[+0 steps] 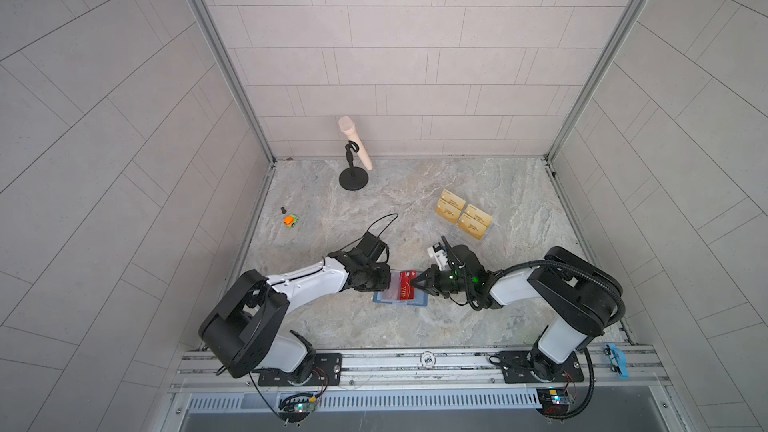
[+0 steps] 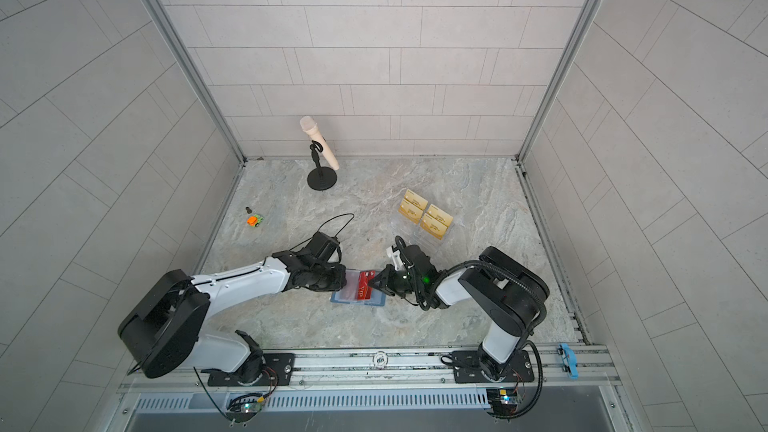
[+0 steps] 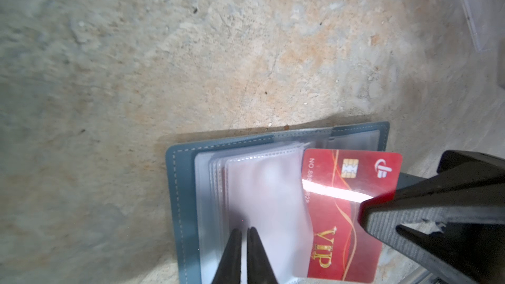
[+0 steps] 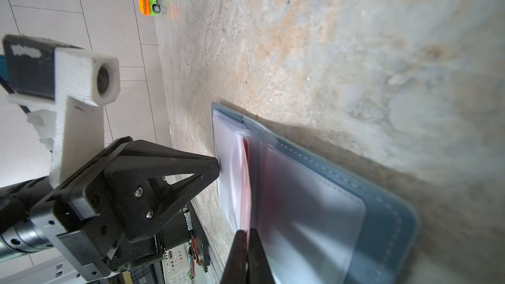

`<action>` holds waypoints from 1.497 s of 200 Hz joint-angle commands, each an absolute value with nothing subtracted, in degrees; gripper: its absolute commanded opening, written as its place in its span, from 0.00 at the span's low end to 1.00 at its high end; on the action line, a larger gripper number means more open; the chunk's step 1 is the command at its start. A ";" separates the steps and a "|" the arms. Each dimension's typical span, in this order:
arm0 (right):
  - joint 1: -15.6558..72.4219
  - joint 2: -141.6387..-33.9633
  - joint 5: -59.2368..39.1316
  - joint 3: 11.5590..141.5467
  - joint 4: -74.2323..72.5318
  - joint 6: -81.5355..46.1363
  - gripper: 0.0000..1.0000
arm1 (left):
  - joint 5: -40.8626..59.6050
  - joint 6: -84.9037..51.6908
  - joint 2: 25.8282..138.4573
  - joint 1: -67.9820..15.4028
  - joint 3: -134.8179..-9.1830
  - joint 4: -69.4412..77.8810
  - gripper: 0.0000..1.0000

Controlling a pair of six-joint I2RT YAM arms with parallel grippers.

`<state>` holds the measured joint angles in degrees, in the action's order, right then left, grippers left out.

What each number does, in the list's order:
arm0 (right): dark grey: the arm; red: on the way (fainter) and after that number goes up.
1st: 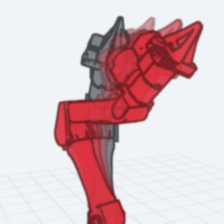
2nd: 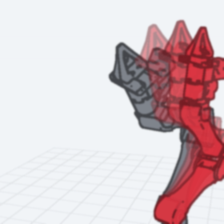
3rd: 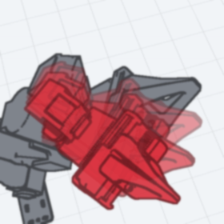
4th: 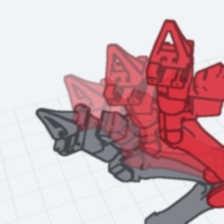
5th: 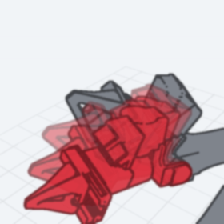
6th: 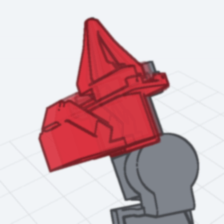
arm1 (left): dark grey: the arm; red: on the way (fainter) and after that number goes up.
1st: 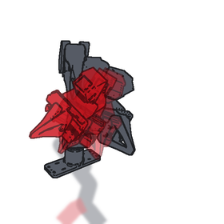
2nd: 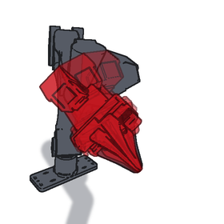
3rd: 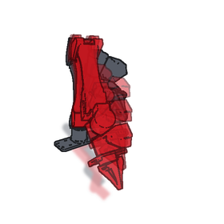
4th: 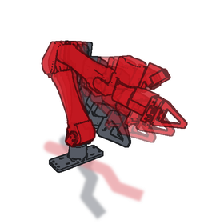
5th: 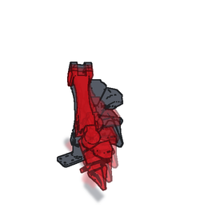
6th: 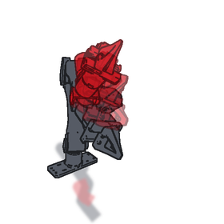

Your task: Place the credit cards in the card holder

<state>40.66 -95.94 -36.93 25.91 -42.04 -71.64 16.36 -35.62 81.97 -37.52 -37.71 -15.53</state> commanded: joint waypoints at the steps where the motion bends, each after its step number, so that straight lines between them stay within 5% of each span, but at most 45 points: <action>1: 41.16 -94.55 -35.58 25.28 -41.98 -73.17 0.00 | 15.56 -35.82 81.24 -37.71 -38.16 -17.14 0.12; 299: 41.54 -99.34 -38.50 28.18 -40.39 -73.12 0.00 | 15.18 -36.25 80.75 -37.71 -38.06 -17.13 0.13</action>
<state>40.99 -100.60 -38.85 27.81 -45.69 -73.54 16.16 -36.07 81.84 -37.52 -37.71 -16.03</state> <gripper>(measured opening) 0.055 0.125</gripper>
